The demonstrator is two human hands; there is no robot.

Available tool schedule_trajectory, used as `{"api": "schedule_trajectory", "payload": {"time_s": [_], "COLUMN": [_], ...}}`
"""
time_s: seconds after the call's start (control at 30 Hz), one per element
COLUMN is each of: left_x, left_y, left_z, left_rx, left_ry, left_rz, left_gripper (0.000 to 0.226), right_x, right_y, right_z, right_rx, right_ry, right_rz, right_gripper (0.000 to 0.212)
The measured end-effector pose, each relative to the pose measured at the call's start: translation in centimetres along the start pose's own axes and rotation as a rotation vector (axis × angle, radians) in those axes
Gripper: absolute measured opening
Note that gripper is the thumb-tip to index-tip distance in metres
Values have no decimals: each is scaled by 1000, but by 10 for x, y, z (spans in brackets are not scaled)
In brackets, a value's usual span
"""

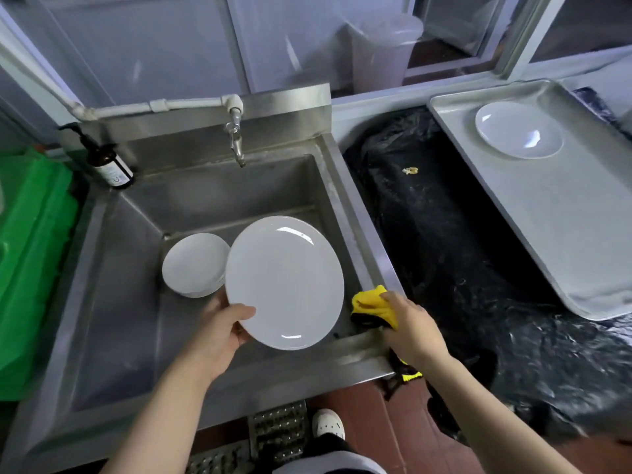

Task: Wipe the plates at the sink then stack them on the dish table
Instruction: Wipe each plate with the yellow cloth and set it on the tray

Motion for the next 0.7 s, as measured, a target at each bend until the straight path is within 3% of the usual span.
{"api": "schedule_trajectory", "payload": {"time_s": [0.13,0.23,0.47,0.57,0.7], "left_x": [15,28,57,73,94], "left_y": [-7,-11,-30,-47,-69], "left_z": [-9,-18,-39,-49,-59], "left_rx": [42,39,-8,-14,-24], "left_ry": [57,111,213,253,323], "left_rz": [1,36,72,48,-70], "left_gripper": [46,46,35,35,37], "right_x": [-19,-58,-186,-209,-232], "right_y": [-37,-68,-102,-102,-96], "right_z": [8,20,50,48,42], "right_rx": [290,458,493,563,617], "right_ry": [92,-40,-616,-699,-674], "right_rz": [345,471,-30,-242,-279], "right_gripper": [51,47,62,56,47]}}
Point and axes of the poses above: each hand's wrist, its own z-axis towards the middle knuckle, its own y-axis out of the palm, x = y × z, the point moved 5 cm from there along z, towards the middle knuckle, and after that the axes turned 11 degrees about -y, right-handed, at the moved point
